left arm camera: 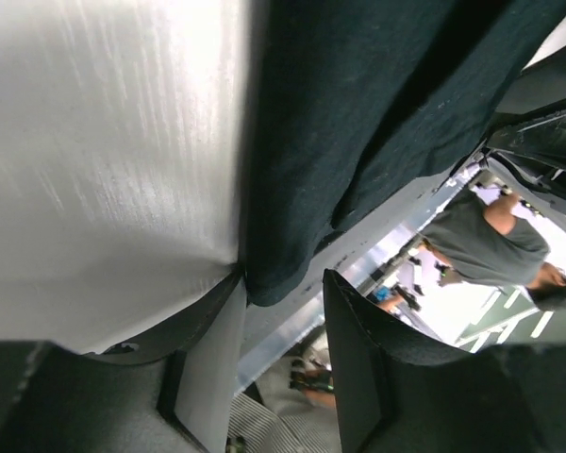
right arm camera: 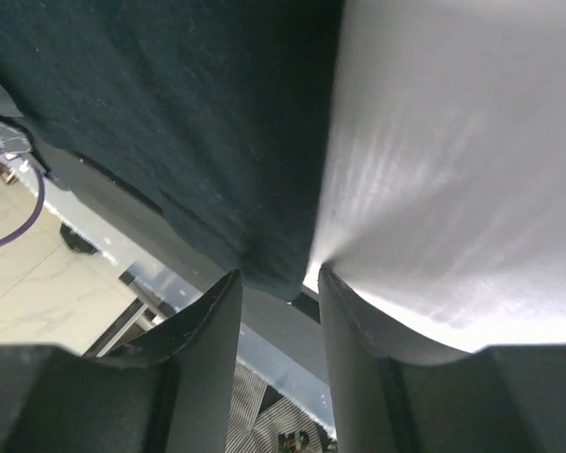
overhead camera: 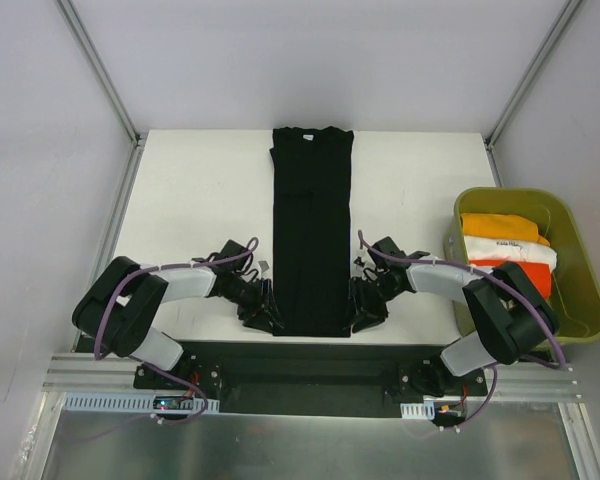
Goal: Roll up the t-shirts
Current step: Roll the T-shirt to the center of the board.
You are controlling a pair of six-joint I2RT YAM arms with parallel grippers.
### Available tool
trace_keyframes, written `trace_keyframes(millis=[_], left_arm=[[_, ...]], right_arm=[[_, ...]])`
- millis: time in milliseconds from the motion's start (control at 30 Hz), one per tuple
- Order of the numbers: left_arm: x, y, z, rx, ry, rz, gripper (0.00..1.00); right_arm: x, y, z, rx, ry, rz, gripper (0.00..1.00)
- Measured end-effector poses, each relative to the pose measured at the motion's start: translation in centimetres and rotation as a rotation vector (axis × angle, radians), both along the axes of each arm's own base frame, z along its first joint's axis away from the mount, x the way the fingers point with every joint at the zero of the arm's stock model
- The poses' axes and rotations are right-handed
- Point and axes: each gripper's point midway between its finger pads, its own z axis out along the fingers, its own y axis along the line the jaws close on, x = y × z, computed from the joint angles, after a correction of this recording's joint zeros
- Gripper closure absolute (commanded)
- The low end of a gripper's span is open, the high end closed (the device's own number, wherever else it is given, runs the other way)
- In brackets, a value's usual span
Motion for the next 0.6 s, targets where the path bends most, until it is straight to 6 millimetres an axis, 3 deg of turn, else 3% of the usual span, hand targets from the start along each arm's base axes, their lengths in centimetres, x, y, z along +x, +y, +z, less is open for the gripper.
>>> trace_keyframes(millis=[100, 233, 300, 367, 433, 600], left_arm=[[-0.21, -0.07, -0.16, -0.001, 0.028, 0.001, 0.66], [-0.34, -0.03, -0.27, 0.002, 0.039, -0.001, 0.78], [-0.39, 0.05, -0.35, 0.008, 0.039, -0.002, 0.81], [-0.34, 0.15, -0.46, 0.017, 0.036, -0.001, 0.94], [-0.24, 0.28, -0.59, 0.026, 0.021, -0.011, 1.00], [0.03, 0.39, -0.46, 0.018, -0.032, -0.047, 1.00]], right_arm=[[-0.34, 0.32, -0.07, 0.014, 0.024, 0.007, 0.62], [-0.92, 0.76, -0.18, 0.027, 0.048, 0.028, 0.66], [-1.00, 0.91, -0.25, 0.030, 0.053, 0.034, 0.78], [-0.94, 0.92, -0.42, 0.030, 0.047, 0.041, 0.87], [-0.85, 0.98, -0.58, 0.032, 0.040, 0.047, 0.95], [-0.70, 0.94, -0.65, 0.043, 0.011, 0.076, 0.99]])
